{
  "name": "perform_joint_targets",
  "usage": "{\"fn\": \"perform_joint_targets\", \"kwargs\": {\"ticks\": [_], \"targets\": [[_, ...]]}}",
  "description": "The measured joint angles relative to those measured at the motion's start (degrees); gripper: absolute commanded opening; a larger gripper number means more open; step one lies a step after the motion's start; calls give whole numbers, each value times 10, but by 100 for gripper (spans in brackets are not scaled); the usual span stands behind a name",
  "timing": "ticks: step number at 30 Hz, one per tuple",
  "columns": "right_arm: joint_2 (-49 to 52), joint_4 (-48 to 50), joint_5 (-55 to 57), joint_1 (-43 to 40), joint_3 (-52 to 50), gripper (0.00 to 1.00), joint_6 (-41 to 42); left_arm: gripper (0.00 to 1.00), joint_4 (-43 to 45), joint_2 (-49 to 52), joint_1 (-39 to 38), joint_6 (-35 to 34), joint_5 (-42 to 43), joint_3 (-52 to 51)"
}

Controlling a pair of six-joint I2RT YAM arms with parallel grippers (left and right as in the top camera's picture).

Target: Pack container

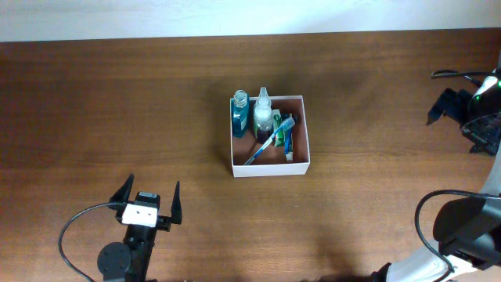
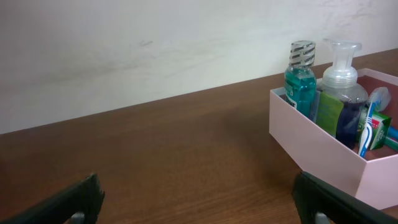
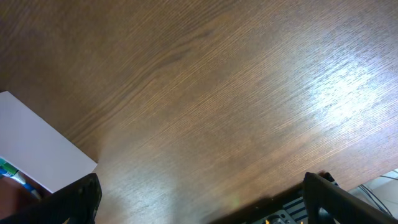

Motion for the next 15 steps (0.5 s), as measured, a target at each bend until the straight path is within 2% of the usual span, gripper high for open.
{"fn": "perform_joint_targets", "kwargs": {"ticks": [4, 10, 15], "targets": [[-28, 0, 0, 0, -1, 99, 0, 99, 0, 0, 0, 0, 0, 0], [-150, 1, 0, 8, -2, 99, 0, 99, 0, 0, 0, 0, 0, 0], [-282, 2, 0, 80, -2, 99, 0, 99, 0, 0, 0, 0, 0, 0]]}}
